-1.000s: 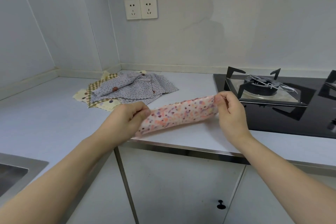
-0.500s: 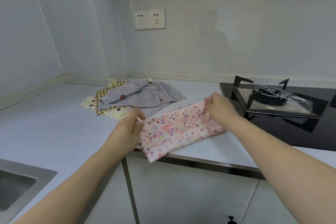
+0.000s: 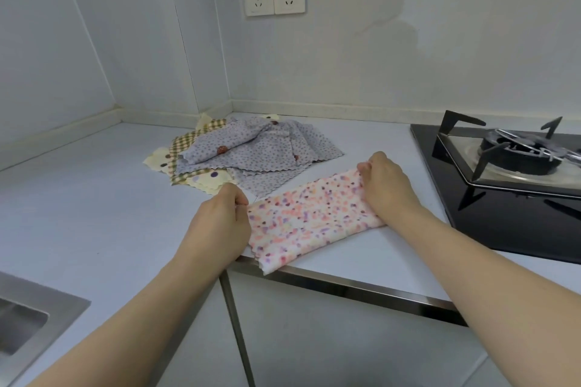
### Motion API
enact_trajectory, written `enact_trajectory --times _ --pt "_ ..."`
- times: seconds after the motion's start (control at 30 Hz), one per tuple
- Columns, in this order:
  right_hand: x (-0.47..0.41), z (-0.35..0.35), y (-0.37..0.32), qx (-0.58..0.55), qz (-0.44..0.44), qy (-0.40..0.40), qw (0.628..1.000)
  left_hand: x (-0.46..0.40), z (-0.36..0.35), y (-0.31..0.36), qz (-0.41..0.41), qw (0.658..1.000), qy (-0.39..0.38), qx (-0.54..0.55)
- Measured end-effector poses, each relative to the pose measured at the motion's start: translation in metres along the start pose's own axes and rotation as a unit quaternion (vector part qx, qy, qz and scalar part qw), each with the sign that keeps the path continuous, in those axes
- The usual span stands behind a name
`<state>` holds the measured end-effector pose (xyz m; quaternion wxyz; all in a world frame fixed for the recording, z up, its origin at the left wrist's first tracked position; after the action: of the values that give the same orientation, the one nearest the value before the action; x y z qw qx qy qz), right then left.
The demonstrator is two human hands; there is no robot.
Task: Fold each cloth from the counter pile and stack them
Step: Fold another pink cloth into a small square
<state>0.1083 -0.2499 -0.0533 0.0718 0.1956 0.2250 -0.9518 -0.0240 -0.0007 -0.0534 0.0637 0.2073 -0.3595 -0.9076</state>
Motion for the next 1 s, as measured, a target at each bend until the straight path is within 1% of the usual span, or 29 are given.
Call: enact_trajectory --times 0.07,0.13,0.3,0.5,0.57,0.6,0.63,0.7,0.73,0.77,0.8,0.83,0.87,0.9,1.0 --pt "0.0 0.001 0.0 -0.018 0.006 0.009 1.0 0.0 0.0 0.0 0.01 1.0 0.006 -0.007" --pt "0.002 0.002 0.0 -0.011 0.005 0.008 1.0 0.001 0.001 0.002 0.018 1.0 0.01 -0.013" --pt "0.005 0.005 -0.004 0.062 0.009 0.004 0.998 0.004 0.003 0.004 0.021 0.999 0.02 -0.015" --pt "-0.01 0.01 -0.009 0.175 0.037 -0.062 0.982 0.001 0.002 0.003 0.006 1.0 0.011 0.003" --pt "-0.018 0.015 -0.014 0.218 0.055 -0.067 0.972 0.0 0.002 0.003 -0.001 1.0 0.009 -0.001" --pt "-0.02 0.017 -0.018 0.233 0.067 -0.048 0.969 0.0 0.003 0.002 0.001 1.0 0.008 0.001" --pt "-0.018 0.018 -0.024 0.24 0.085 -0.011 0.967 0.0 0.003 0.002 0.004 1.0 0.007 0.006" --pt "-0.004 0.018 -0.04 0.224 0.129 0.061 0.964 0.0 0.004 0.001 0.008 1.0 0.006 0.013" --pt "0.007 0.015 -0.046 0.211 0.151 0.052 0.964 0.0 0.004 0.001 0.008 1.0 0.006 0.014" --pt "0.019 0.008 -0.05 0.198 0.168 0.006 0.966 -0.001 0.003 0.0 0.008 1.0 0.006 0.014" --pt "0.031 -0.001 -0.049 0.183 0.165 -0.073 0.966 -0.001 0.003 0.0 0.007 1.0 0.007 0.013" --pt "0.038 -0.01 -0.044 0.17 0.141 -0.164 0.962 -0.002 0.002 0.0 0.007 1.0 0.008 0.011" --pt "0.04 -0.016 -0.039 0.161 0.112 -0.232 0.953 -0.002 0.002 -0.001 0.008 1.0 0.009 0.01" --pt "0.037 -0.019 -0.037 0.163 0.1 -0.265 0.945 -0.002 0.002 -0.001 0.01 1.0 0.009 0.009" --pt "0.023 -0.02 -0.038 0.186 0.107 -0.311 0.926 -0.002 0.002 -0.001 0.014 1.0 0.01 0.006"
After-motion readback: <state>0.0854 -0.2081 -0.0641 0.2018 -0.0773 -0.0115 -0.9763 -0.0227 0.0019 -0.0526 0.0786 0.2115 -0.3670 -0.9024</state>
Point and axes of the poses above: each hand's wrist, its own x-axis away from the middle knuckle, its own z-axis out of the back of the hand, y = z × x, the point moved 3 cm from there along -x, towards the middle knuckle, and after that the axes turned 8 degrees about x, right-handed, at the moved point
